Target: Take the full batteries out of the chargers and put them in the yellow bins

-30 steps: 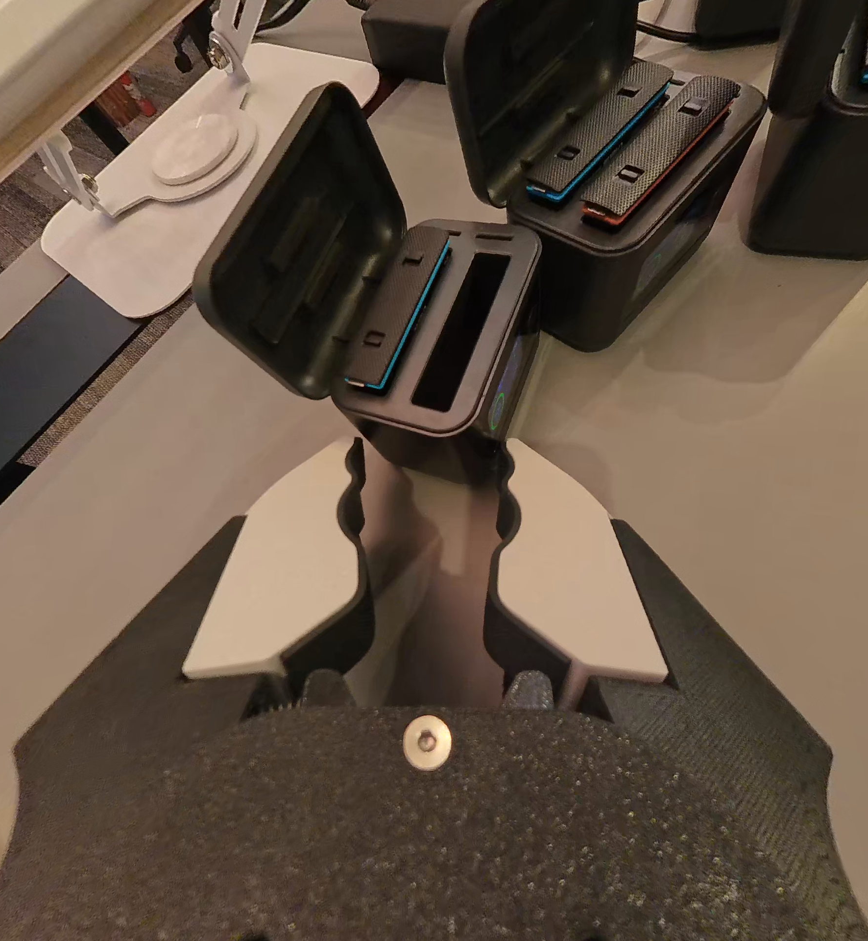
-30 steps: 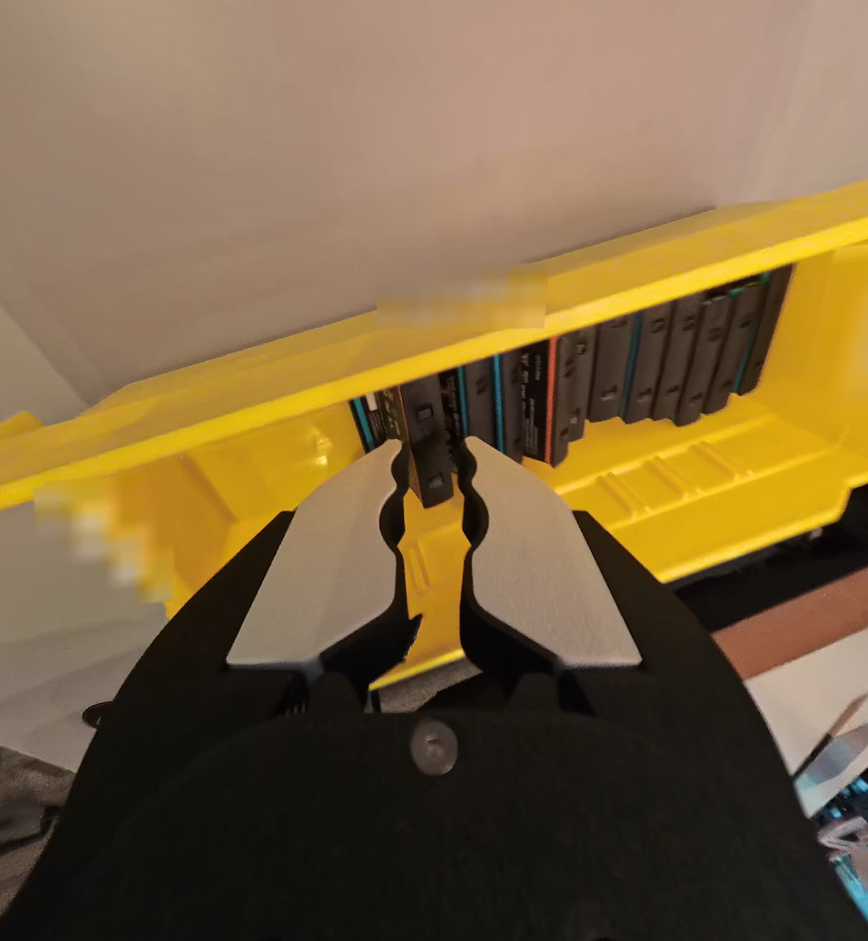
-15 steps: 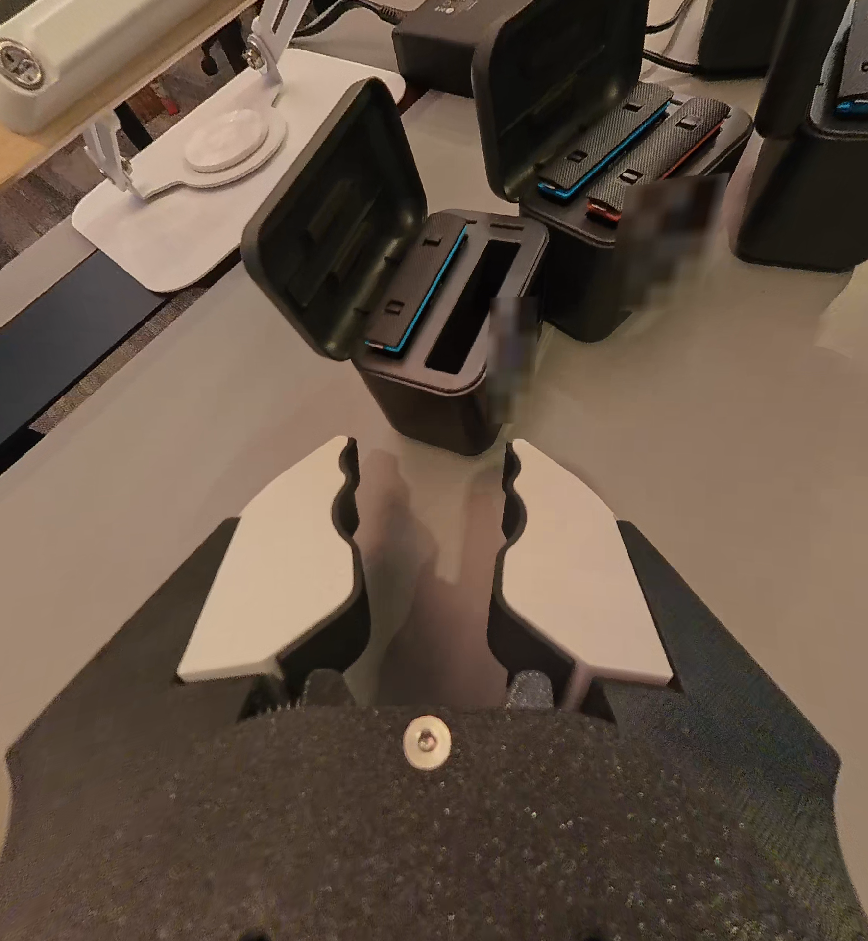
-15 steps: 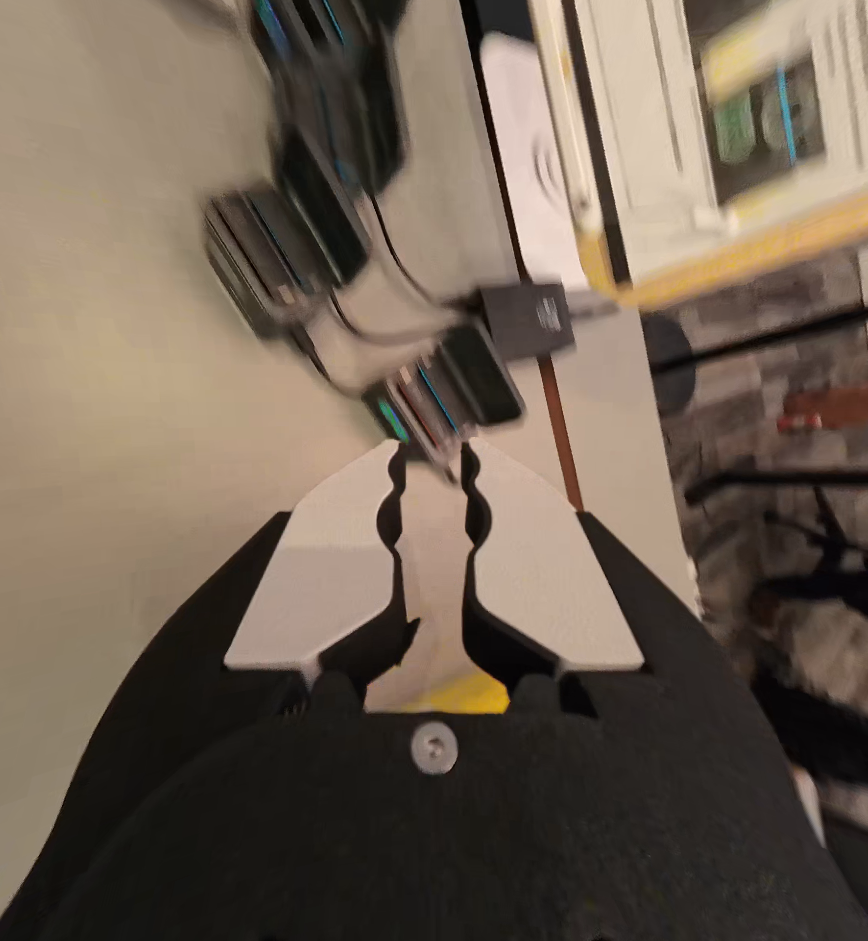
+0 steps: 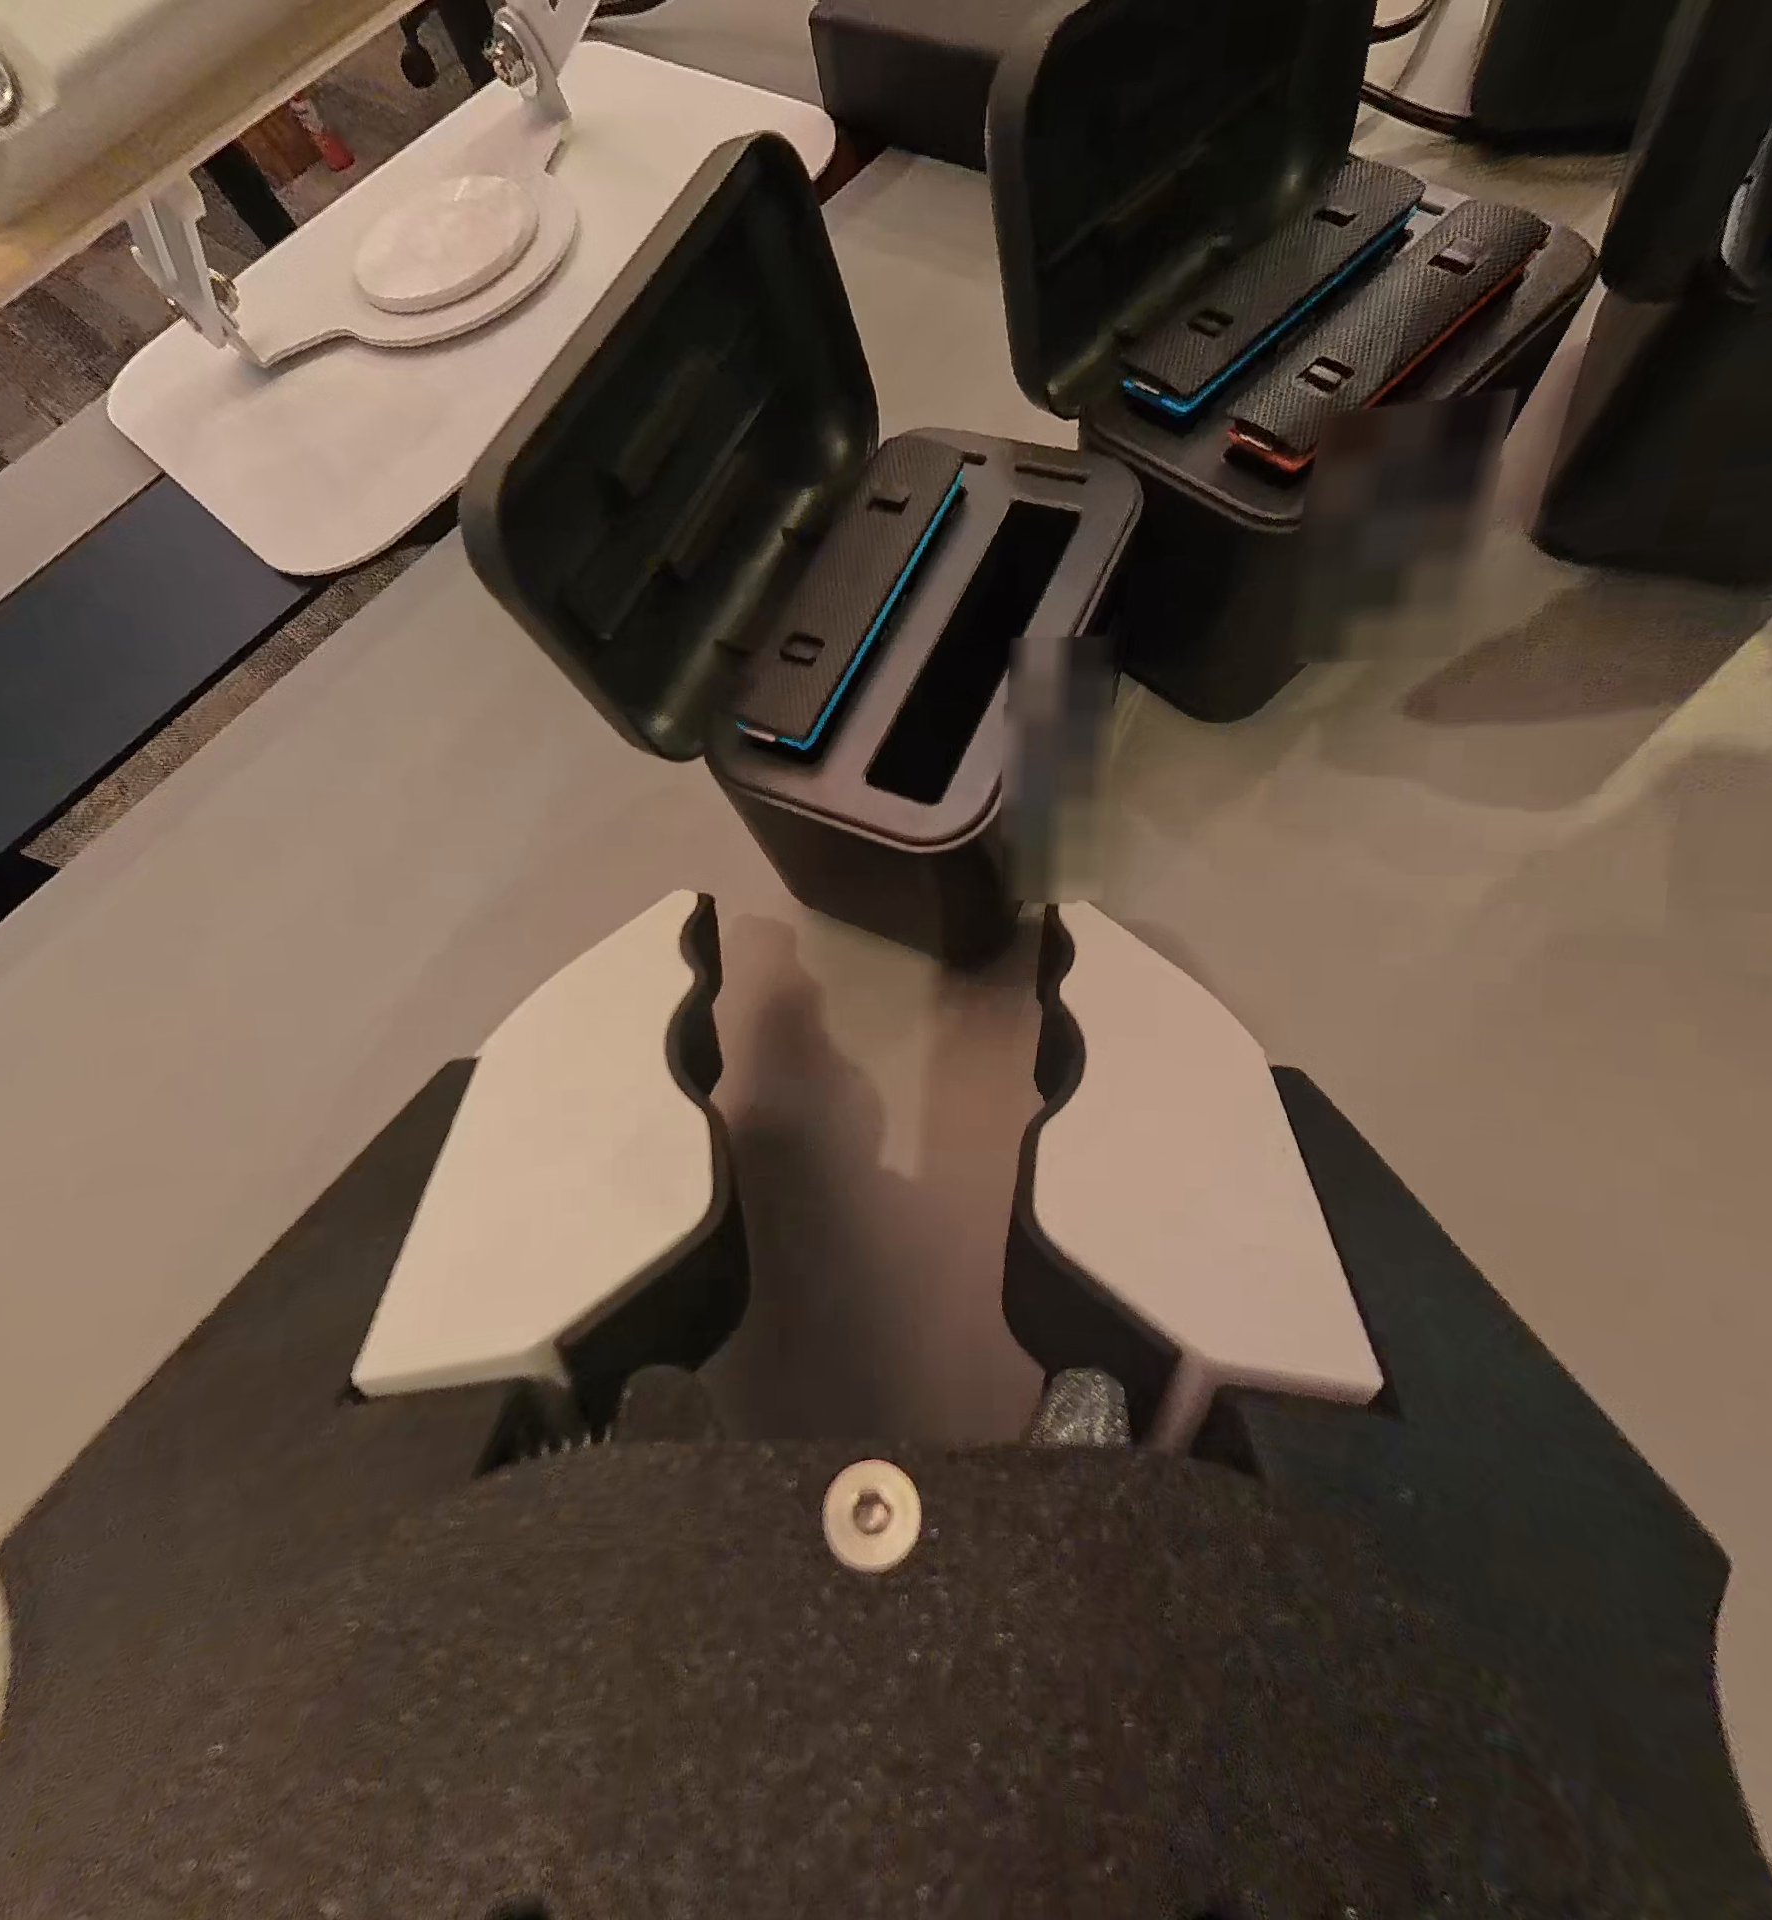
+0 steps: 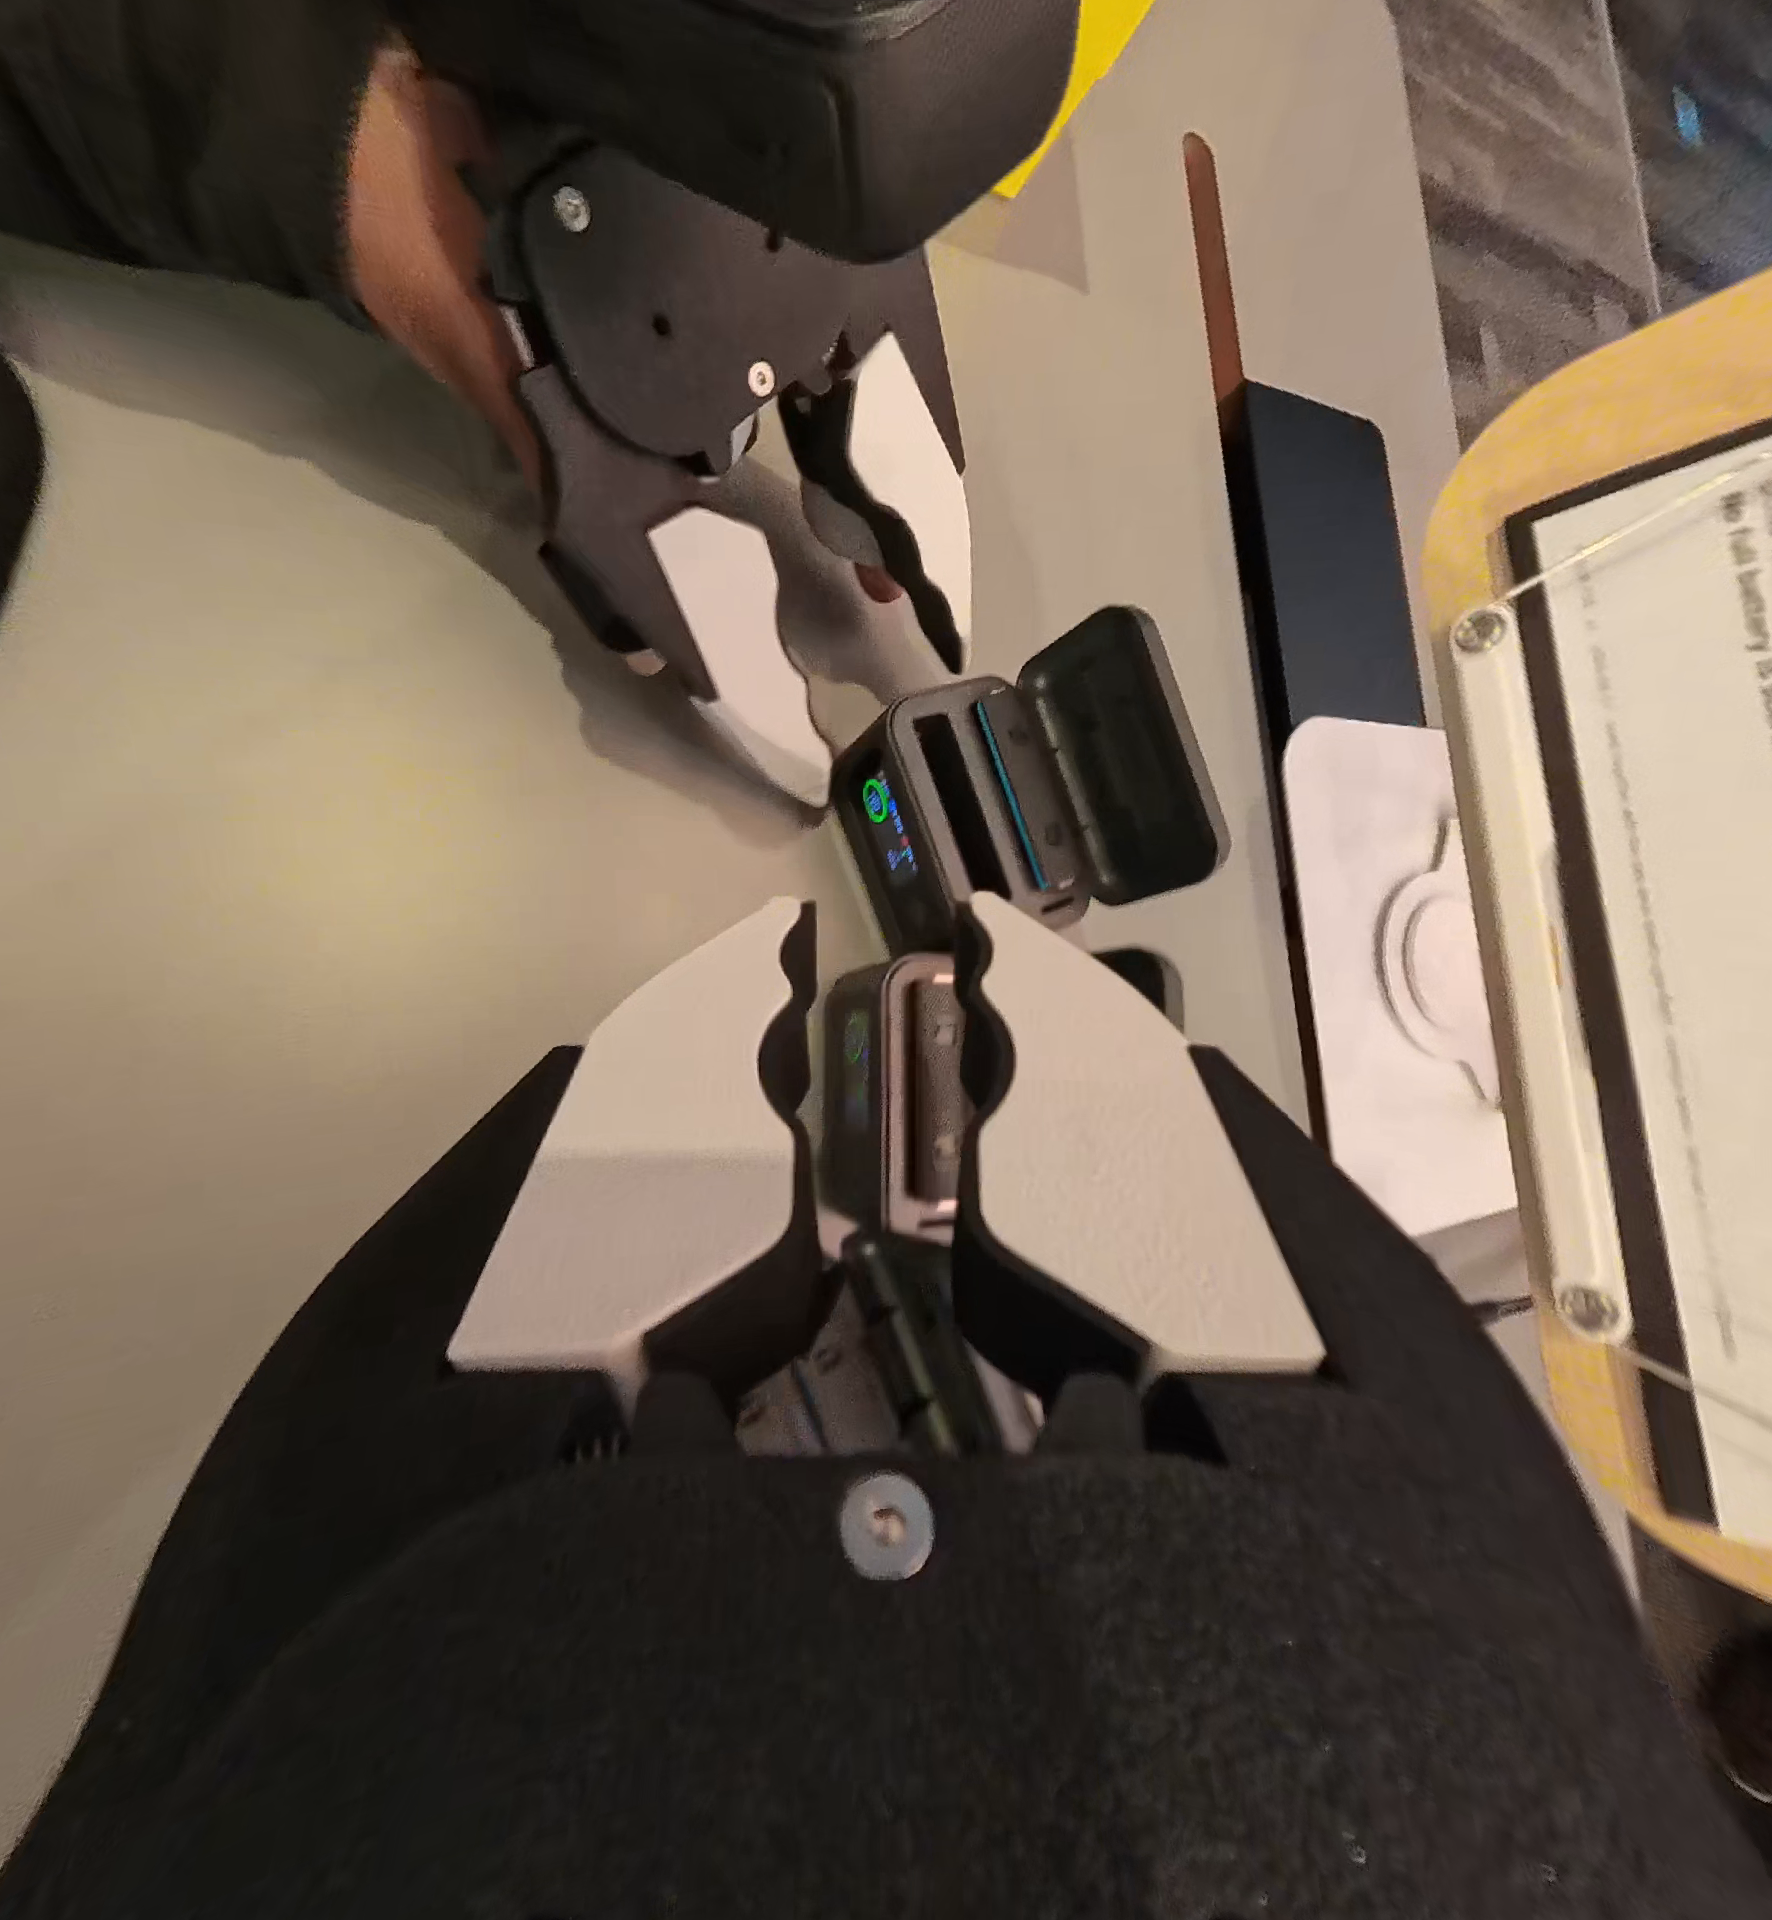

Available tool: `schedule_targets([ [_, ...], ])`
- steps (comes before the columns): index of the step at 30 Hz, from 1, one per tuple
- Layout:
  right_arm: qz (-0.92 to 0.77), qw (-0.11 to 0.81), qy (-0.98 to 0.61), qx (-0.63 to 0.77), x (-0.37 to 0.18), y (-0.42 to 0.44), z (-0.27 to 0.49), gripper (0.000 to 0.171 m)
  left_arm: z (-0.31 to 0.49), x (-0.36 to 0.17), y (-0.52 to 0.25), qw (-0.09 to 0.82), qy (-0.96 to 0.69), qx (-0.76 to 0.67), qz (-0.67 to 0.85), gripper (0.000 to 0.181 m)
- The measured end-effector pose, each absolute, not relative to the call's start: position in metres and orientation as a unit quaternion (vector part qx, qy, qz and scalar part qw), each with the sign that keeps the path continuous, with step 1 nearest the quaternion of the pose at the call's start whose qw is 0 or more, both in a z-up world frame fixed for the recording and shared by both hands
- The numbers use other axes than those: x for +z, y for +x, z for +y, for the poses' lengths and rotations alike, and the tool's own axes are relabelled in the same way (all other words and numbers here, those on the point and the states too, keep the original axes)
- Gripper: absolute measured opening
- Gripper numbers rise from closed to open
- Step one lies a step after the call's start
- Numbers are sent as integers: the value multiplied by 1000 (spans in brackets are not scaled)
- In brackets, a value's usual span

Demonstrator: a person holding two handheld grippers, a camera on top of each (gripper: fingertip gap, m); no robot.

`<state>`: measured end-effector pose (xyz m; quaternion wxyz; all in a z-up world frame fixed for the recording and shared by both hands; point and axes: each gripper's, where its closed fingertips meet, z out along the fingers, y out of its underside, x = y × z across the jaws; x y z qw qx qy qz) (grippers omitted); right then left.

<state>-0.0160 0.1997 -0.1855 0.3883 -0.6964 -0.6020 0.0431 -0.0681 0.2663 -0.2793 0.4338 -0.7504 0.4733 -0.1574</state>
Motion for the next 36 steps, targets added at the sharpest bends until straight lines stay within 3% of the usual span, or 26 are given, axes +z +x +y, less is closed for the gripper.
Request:
schedule_targets([
  [9,-607,359,-709,15,-210,-30,255,28,272,-281,-50,423,-752,-170,475,63],
  [20,-593,365,-717,25,-200,-3,256,29,259,-272,-33,428,-731,-206,490,53],
  [36,-712,195,-674,4,-242,12,229,21,220,-278,-9,393,-700,-237,547,51],
])
